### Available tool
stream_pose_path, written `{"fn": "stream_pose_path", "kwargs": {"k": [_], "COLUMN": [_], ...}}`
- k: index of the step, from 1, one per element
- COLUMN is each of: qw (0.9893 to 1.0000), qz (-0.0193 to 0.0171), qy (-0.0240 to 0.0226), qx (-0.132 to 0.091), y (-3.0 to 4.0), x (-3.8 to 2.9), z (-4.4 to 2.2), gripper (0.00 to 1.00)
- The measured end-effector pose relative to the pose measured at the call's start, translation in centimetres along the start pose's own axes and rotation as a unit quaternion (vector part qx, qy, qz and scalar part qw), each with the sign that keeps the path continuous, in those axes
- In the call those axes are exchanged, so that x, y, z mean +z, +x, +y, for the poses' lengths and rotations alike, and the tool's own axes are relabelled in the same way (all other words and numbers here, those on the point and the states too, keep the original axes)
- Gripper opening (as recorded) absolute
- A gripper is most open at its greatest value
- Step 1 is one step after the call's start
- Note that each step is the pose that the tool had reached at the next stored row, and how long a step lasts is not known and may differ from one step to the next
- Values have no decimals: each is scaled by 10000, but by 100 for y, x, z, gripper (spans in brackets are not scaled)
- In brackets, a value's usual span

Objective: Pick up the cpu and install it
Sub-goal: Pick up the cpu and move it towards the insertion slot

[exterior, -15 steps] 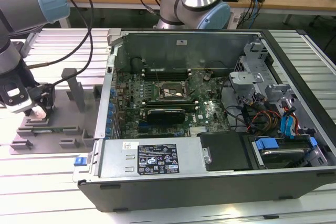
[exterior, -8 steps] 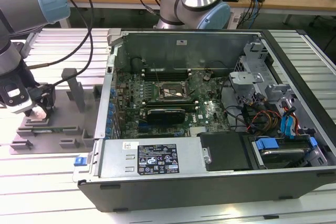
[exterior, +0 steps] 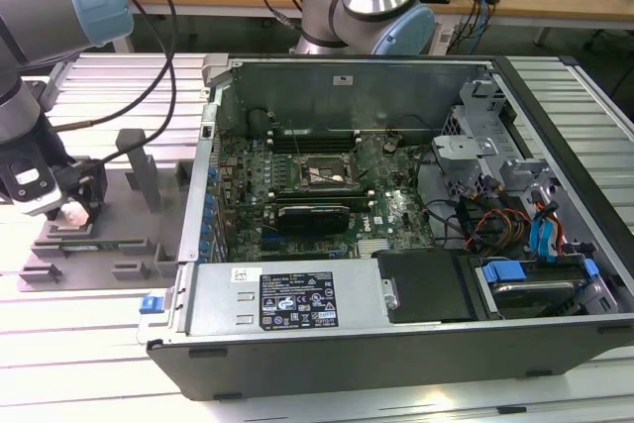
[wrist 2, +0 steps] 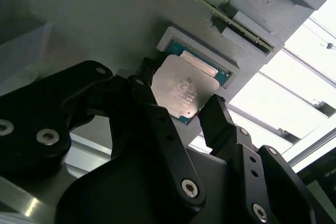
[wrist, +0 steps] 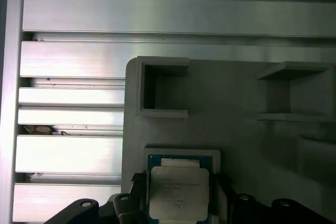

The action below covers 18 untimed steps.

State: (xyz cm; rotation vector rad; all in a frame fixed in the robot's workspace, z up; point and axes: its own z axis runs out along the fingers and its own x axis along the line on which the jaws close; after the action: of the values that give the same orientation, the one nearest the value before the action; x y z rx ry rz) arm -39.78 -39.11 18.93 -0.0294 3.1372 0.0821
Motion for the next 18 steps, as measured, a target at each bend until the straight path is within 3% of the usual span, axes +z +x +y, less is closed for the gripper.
{"fn": "stream_pose_path", "kwargs": {"k": [18], "qw": [10000], "qz": [-1], "qy": [-1], "qx": [0], "y": [15], "x": [22], "z": [-1], "gripper": [62]}}
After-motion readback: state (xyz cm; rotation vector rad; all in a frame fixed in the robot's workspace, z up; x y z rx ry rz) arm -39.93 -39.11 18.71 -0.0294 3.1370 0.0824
